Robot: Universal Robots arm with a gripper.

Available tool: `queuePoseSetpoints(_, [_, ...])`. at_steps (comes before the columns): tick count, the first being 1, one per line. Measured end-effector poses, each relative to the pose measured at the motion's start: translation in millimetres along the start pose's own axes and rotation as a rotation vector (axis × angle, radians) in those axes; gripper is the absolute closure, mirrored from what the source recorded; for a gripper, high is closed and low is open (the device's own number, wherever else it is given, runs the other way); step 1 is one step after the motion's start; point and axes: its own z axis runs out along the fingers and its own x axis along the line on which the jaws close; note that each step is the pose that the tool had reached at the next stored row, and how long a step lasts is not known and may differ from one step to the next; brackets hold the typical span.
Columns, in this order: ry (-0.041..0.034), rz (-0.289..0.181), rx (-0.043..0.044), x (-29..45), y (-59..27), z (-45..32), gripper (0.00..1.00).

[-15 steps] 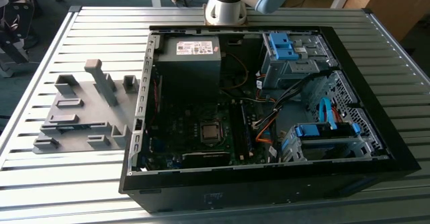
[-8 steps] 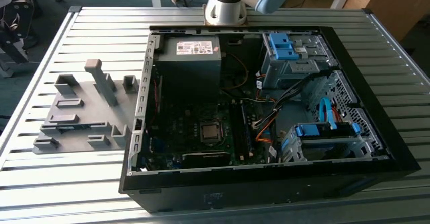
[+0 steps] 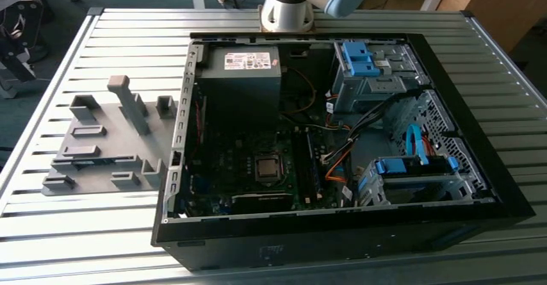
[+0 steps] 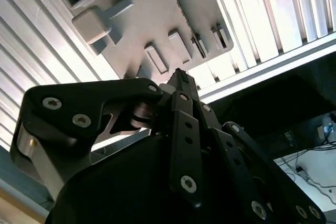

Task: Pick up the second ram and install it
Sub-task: 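Pick up the second ram and move it above second insertion slot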

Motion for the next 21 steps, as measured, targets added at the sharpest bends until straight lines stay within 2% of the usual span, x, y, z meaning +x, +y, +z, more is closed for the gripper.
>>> queuePoseSetpoints(6, [0.0028, -0.063, -0.0015, 0.6, -0.5, 0.2, 0.89])
queuePoseSetpoints(16, [0.0032, -0.071, -0.0017, 0.7, -0.6, 0.2, 0.89])
queuePoseSetpoints(21, [0.0044, -0.096, -0.0023, 0.8, -0.7, 0.2, 0.89])
